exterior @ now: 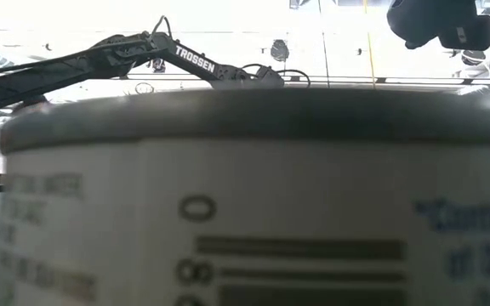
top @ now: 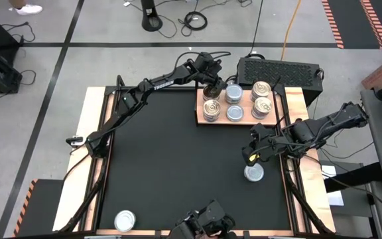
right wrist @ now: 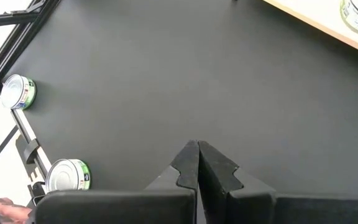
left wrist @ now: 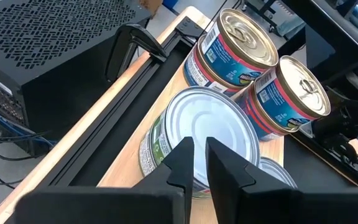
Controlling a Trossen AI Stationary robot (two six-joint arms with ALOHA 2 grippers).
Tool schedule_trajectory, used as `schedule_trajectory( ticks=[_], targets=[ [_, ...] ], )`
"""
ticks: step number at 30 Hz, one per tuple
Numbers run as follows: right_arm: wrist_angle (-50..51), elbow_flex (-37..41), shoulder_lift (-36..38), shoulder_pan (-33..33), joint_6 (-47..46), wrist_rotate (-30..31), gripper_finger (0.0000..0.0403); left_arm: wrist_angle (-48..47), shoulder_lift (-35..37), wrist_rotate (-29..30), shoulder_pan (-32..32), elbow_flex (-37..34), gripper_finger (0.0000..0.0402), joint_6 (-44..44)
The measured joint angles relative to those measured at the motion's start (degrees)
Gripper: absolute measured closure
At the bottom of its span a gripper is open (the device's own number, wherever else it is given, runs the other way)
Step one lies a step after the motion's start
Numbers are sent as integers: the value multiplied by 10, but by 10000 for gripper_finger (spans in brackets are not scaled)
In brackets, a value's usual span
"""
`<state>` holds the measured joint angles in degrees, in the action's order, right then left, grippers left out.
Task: Stack canned seafood by type on shelf
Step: Stack the green tuna can on top of the other green tuna can on the shelf
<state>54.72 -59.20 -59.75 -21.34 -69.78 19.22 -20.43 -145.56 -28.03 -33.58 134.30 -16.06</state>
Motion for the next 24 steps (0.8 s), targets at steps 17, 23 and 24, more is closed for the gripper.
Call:
schedule_trajectory(
  ticks=[17, 23, 24],
  targets=[
    [0, 0, 0, 0, 15, 0, 403, 57, 25, -12, 0, 6, 356, 13],
    [0, 0, 0, 0, 25, 0, 403, 53, 73, 7, -1, 7, 356, 46],
    [-1, 0, 0, 0, 29, 0, 403, 49, 84, 6, 0, 7, 357, 48]
  ],
)
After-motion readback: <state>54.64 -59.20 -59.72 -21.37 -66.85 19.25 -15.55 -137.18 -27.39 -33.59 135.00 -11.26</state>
